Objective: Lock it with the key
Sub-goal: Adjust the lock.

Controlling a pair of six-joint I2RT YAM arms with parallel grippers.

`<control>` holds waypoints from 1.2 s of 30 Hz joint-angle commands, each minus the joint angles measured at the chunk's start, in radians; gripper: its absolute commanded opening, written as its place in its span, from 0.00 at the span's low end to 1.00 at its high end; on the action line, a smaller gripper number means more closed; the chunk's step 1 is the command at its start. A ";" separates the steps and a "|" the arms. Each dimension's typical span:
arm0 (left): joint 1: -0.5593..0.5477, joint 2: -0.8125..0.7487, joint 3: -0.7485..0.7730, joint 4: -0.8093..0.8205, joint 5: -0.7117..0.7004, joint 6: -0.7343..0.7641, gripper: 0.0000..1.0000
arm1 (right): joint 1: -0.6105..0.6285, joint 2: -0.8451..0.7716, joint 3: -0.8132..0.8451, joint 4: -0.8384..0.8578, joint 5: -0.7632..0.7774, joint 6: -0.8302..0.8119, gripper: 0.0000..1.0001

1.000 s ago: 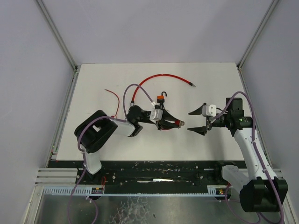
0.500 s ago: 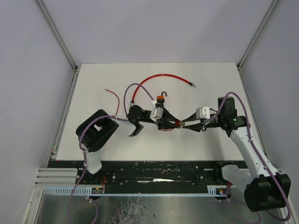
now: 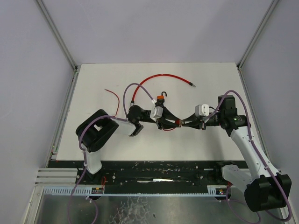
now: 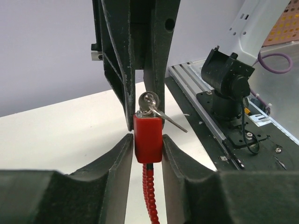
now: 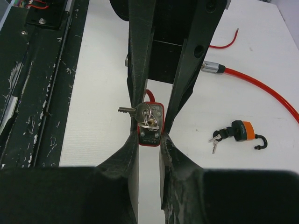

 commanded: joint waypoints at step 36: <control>0.023 0.010 0.036 0.085 -0.017 -0.077 0.15 | -0.046 0.007 0.061 -0.046 -0.032 0.034 0.03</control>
